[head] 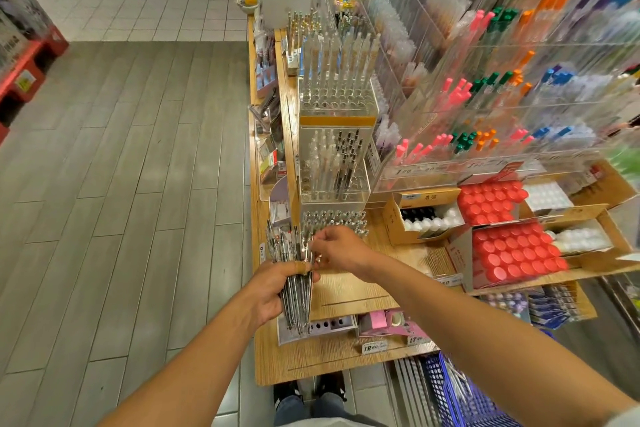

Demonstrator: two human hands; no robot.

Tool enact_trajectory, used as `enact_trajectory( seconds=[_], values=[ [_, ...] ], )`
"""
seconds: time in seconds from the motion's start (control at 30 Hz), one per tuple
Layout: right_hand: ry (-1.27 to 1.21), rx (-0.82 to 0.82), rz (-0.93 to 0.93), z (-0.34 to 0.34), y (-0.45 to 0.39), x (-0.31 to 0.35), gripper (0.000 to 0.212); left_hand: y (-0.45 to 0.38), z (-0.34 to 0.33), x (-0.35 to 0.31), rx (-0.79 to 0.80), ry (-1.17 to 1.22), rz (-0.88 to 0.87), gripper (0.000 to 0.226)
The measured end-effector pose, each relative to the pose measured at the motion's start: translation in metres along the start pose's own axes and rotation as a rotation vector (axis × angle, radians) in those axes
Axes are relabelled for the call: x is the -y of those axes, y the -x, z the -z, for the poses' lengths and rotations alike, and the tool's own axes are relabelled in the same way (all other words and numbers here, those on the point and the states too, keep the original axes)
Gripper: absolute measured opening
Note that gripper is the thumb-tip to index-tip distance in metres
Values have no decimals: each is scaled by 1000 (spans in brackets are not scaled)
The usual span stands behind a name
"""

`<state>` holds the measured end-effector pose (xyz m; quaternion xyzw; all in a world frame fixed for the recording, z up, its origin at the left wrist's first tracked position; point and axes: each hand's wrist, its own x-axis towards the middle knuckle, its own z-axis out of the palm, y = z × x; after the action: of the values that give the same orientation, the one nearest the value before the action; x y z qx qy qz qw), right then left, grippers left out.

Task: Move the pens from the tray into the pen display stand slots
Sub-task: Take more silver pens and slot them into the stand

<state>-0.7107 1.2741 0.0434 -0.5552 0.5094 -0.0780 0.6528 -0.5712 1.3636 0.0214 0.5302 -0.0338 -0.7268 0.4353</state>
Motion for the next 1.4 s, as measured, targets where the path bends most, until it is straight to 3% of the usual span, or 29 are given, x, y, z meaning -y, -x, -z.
enact_trajectory(
  seconds=[0.2,0.37,0.77,1.03,1.17,1.4],
  values=[
    [117,-178,147,27,4,14,5,-3,2,1,-67,11,-17,11],
    [289,-296,348,48,2,23,7,-3,10,-3,-89,42,-17,7],
    [789,-179,470,29,-13,9,11,-5,13,-6,-56,68,6,18],
    [919,-193,479,20,-20,1,12,-2,12,-6,-90,85,-9,20],
    [956,-196,515,17,-26,-2,2,-2,13,-6,-102,95,-9,23],
    [1126,-254,488,6,-36,-1,16,-1,12,-10,-84,61,-17,18]
  ],
)
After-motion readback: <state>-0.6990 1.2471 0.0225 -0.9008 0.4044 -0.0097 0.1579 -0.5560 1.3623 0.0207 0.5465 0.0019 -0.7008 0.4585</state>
